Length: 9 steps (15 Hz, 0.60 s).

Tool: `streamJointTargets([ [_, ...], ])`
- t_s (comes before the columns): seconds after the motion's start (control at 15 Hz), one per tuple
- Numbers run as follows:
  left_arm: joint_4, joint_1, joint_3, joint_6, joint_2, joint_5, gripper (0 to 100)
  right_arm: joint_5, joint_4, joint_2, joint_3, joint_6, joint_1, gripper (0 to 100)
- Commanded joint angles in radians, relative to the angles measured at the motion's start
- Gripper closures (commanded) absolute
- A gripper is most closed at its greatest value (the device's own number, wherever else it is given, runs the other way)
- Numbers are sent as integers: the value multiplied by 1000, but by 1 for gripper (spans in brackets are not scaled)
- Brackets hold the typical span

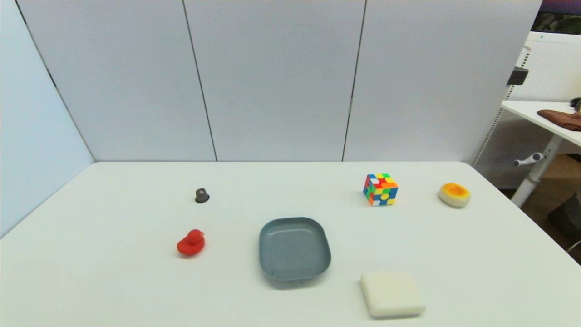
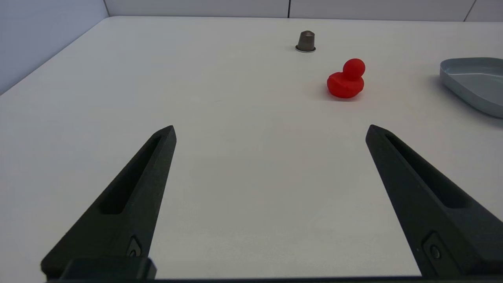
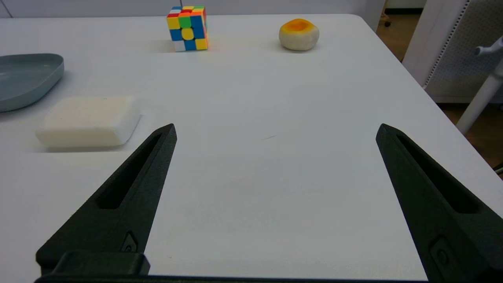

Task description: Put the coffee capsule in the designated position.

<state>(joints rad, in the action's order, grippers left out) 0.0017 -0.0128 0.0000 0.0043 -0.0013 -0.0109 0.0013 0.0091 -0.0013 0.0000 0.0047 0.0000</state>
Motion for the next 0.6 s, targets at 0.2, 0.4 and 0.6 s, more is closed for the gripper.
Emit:
streamJointTargets([
  [0.2, 0, 0, 0, 0, 1, 0, 0, 0, 0, 1, 0, 0, 0, 0],
  [0.4, 0, 0, 0, 0, 1, 0, 0, 0, 0, 1, 0, 0, 0, 0],
  [0.6, -5, 4, 0, -32, 1, 12, 0, 0, 0, 1, 0, 0, 0, 0],
])
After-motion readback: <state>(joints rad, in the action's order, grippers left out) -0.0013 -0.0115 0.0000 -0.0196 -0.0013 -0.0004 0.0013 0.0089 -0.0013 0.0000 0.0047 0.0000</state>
